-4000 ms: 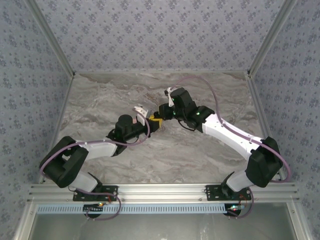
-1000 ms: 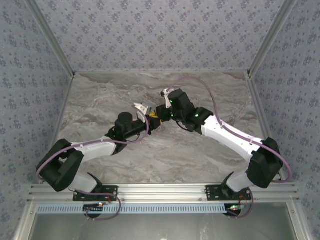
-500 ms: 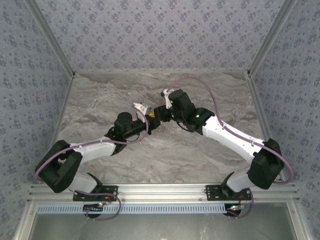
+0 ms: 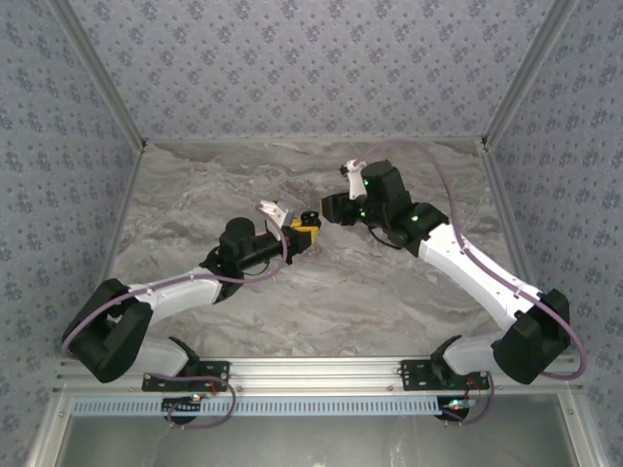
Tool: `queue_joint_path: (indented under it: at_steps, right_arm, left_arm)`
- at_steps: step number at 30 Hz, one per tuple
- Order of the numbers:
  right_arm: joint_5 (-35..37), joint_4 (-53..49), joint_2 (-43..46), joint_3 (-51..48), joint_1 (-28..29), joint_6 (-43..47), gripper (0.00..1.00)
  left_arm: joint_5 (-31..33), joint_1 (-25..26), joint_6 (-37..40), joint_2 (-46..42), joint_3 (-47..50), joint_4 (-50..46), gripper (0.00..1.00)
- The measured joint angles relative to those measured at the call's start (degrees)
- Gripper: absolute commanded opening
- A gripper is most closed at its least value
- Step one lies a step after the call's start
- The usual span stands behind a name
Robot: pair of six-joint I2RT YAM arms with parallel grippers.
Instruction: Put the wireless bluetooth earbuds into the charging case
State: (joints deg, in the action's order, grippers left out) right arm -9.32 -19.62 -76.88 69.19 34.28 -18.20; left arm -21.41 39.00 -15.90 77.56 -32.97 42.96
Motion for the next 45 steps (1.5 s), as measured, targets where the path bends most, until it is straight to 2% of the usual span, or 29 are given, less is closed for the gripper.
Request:
queue_joint_path:
  at_steps: [5, 8, 14, 23, 38, 45]
  right_arm:
    - [-8.8, -1.4, -0.3, -1.1, -7.7, 1.4, 0.29]
    - [-13.9, -2.6, -2.0, -1.6, -10.2, 2.6, 0.26]
    - [-21.9, -3.5, -5.5, -1.7, -10.6, 4.8, 0.19]
    - [-28.7, -2.1, -6.7, -1.9, -10.5, 5.2, 0.16]
    - [-37.3, 1.6, -7.0, -3.5, -10.3, 5.2, 0.15]
    - [-38.3, 2.9, -5.4, -5.2, -10.5, 5.2, 0.14]
  left_arm:
    - [-4.9, 0.0, 1.7, -1.2, -0.1, 0.0, 0.09]
    - [-7.8, 0.0, 2.4, -1.3, -0.8, 0.0, 0.1]
    - [-12.3, 0.0, 3.1, -1.4, -1.9, 0.1, 0.1]
    - [-14.8, 0.0, 3.5, -1.4, -2.1, 0.1, 0.1]
    - [-15.2, 0.0, 3.5, -1.3, -3.1, -0.2, 0.11]
    - [-15.2, 0.0, 3.4, -0.3, -3.6, -0.3, 0.11]
